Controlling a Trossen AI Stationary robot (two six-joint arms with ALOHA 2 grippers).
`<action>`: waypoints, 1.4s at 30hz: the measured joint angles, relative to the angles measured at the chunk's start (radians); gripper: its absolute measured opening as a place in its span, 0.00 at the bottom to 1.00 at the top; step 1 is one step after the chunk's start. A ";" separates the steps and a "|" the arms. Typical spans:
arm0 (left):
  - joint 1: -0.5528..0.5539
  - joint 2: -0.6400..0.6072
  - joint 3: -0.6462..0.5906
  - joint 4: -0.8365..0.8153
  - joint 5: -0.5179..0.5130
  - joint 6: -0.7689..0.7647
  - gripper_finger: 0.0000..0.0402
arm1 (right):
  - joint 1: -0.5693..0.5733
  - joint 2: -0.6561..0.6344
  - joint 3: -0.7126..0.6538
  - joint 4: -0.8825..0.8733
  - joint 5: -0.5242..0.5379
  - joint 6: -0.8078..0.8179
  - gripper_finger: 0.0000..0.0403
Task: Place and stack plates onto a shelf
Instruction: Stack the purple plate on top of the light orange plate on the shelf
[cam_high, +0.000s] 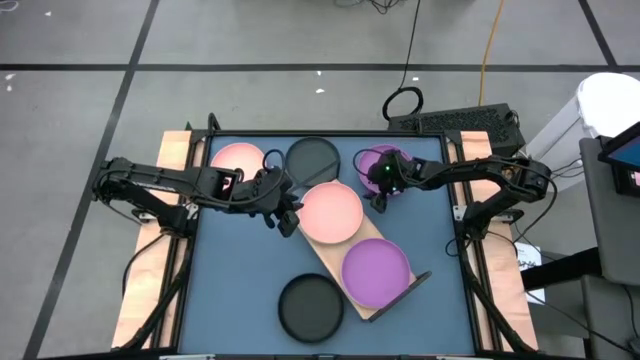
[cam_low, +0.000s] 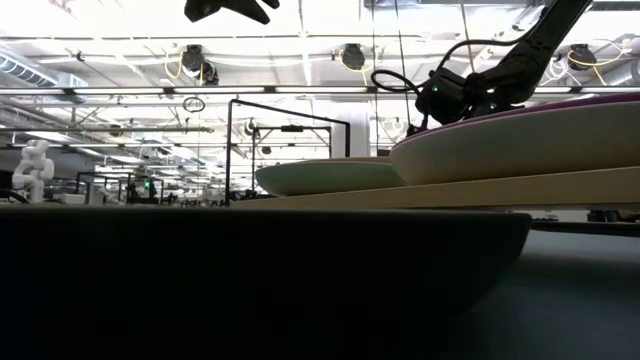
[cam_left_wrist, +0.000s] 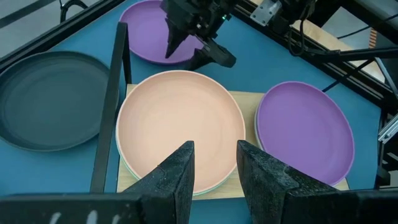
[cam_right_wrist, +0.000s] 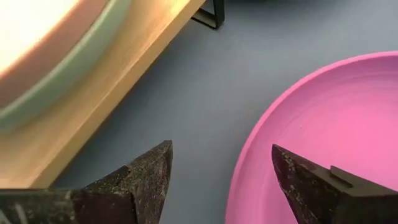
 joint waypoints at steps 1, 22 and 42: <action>0.000 0.000 0.000 0.000 0.000 0.000 0.31 | 0.000 0.000 0.000 0.000 0.001 -0.005 0.63; 0.000 0.000 0.000 0.002 -0.001 -0.016 0.31 | 0.016 0.024 0.002 -0.111 0.120 -0.097 0.08; 0.000 0.000 0.000 0.000 -0.004 0.047 0.31 | 0.069 -0.337 -0.002 -0.356 0.181 0.060 0.00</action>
